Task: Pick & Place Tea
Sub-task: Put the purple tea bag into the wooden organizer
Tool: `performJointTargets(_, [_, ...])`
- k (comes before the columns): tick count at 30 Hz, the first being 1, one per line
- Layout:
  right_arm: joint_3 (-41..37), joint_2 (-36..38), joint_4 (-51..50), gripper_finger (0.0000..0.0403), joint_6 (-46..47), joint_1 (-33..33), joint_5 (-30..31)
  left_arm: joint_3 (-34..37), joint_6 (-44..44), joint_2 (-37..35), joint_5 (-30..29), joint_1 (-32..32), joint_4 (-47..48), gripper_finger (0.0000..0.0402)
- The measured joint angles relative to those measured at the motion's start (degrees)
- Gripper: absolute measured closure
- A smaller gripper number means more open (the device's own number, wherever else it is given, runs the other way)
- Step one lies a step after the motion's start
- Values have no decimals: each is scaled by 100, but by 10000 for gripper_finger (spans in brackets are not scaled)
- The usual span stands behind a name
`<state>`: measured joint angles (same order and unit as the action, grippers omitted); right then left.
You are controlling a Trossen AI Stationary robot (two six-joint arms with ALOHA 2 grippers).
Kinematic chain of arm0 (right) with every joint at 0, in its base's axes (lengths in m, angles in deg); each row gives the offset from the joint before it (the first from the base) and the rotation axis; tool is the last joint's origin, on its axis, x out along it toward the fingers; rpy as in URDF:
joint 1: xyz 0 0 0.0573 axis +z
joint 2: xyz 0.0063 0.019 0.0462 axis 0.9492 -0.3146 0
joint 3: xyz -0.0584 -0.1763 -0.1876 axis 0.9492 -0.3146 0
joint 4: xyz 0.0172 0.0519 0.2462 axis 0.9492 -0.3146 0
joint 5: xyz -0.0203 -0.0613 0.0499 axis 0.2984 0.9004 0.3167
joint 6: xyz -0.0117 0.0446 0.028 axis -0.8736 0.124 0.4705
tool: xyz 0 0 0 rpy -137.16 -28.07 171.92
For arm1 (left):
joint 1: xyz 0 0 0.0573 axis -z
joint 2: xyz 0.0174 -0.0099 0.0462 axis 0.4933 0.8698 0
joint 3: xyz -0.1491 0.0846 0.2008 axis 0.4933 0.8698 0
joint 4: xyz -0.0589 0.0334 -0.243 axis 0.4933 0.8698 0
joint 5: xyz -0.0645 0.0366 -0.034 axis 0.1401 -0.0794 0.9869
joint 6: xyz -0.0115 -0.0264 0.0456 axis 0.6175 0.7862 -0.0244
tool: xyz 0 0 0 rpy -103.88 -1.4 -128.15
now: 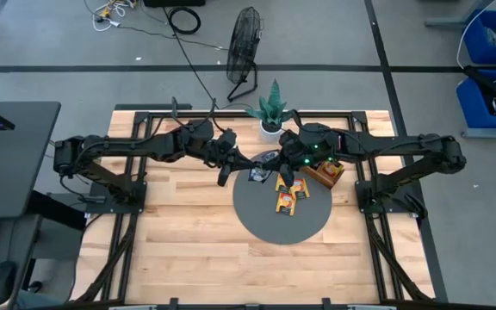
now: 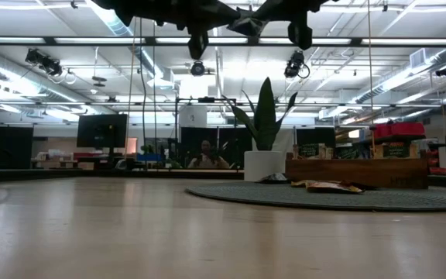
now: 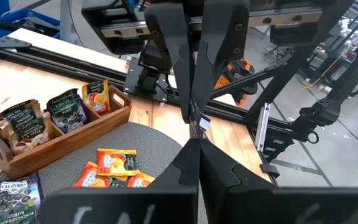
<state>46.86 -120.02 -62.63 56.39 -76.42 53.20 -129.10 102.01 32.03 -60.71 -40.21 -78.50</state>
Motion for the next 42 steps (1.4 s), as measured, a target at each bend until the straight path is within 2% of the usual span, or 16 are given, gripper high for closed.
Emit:
performJointTargets(6, [0,311,-384,401,56,-8,481,-2,-3,2,1,-55,544,374])
performJointTargets(11, [0,861,-1745,402,31,-49,1260,2,-127,2,5,-63,1017,367])
performJointTargets(18, [0,1481,-3629,402,271,-55,2773,2,-166,2,3,-81,883,378])
performJointTargets(21, [-33,1570,-4021,403,339,-59,3118,2,-264,2,1,-81,881,378])
performJointTargets(25, [-515,1823,-3961,403,597,-67,3210,2,-279,2,1,-81,867,379])
performJointTargets(32, [-1905,2338,-3045,403,844,-343,3162,2,-302,2,-1,-81,836,381])
performJointTargets(42, [-3236,2427,-1669,403,746,-838,3015,2,-238,2,-5,-81,585,383])
